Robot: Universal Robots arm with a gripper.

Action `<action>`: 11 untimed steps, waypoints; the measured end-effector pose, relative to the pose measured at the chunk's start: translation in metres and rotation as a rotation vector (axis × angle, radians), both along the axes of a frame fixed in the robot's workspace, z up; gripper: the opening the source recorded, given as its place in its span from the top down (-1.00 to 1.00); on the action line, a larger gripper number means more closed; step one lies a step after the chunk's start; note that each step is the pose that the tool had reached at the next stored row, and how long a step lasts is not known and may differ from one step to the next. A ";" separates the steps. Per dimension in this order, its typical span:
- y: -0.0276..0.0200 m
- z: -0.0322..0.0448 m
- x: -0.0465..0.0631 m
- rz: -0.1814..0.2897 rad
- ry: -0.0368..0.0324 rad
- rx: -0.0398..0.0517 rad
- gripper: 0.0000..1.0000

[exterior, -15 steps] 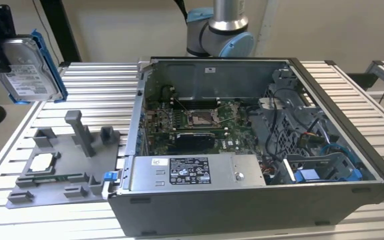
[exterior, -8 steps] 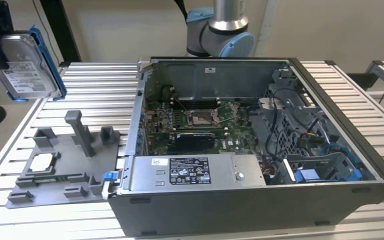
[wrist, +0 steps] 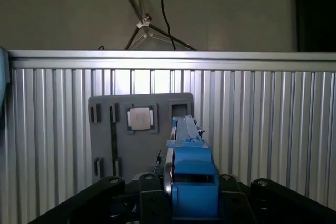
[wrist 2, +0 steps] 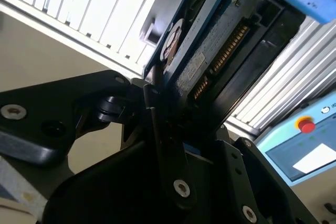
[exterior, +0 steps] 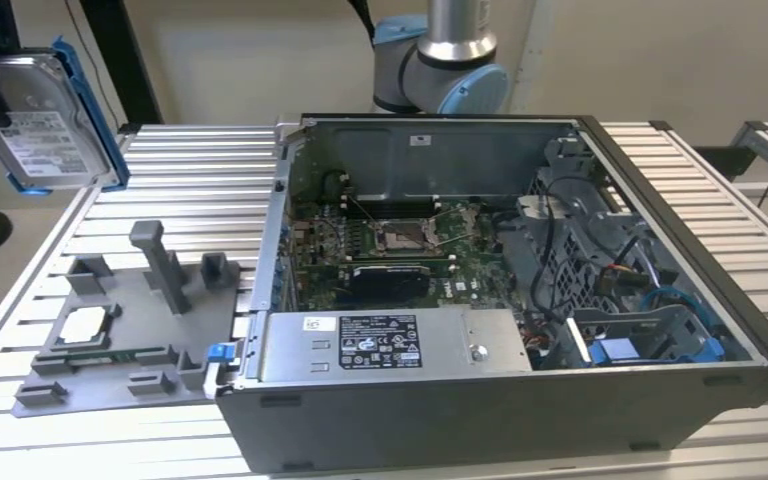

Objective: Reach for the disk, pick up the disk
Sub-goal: 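Pick up the disk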

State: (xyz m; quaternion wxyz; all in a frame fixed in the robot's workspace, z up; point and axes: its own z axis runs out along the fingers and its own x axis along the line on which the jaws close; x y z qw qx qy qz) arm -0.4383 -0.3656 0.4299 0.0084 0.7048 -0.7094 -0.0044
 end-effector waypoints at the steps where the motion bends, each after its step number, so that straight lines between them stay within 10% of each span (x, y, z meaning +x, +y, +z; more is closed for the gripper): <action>1: 0.0000 0.0016 0.000 0.000 0.0000 0.0000 1.00; 11: 0.0000 0.0189 0.000 0.000 0.0000 0.0000 1.00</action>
